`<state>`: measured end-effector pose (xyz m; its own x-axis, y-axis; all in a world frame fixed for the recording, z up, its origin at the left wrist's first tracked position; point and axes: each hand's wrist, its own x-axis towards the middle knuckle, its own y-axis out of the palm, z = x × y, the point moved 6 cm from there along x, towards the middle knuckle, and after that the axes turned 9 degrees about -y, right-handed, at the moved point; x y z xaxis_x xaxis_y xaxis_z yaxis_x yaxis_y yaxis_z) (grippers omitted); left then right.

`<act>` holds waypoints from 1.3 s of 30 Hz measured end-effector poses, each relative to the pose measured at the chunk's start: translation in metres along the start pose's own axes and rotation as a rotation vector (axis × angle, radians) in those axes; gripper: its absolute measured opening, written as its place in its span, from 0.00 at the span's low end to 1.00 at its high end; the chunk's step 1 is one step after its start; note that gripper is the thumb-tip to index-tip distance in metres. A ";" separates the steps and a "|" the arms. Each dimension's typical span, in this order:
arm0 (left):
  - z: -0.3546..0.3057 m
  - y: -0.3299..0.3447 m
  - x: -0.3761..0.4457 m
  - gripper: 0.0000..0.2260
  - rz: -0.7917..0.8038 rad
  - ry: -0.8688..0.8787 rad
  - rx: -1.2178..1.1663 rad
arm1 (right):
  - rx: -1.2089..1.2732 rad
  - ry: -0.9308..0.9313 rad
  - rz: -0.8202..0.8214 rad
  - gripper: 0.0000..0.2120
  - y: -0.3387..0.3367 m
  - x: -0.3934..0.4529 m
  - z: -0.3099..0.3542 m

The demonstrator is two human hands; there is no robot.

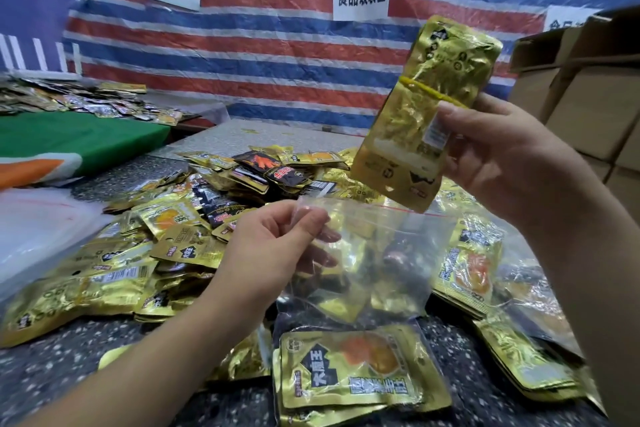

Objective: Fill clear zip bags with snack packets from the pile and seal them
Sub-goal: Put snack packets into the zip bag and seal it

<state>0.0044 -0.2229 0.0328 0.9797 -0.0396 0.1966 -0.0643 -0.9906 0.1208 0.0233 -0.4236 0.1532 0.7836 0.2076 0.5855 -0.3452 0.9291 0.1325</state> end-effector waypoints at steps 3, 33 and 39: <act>0.000 -0.001 0.001 0.10 -0.007 0.006 -0.018 | -0.072 -0.010 0.042 0.14 0.006 -0.002 0.000; 0.001 0.000 -0.001 0.10 -0.045 0.012 -0.003 | -0.309 0.025 0.168 0.15 0.025 -0.013 -0.007; 0.000 0.001 -0.001 0.11 -0.035 0.001 -0.024 | -0.555 -0.077 0.067 0.07 0.021 -0.010 -0.004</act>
<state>0.0029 -0.2234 0.0329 0.9812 -0.0050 0.1927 -0.0347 -0.9879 0.1512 0.0102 -0.4053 0.1471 0.7222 0.2682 0.6376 -0.0535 0.9407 -0.3351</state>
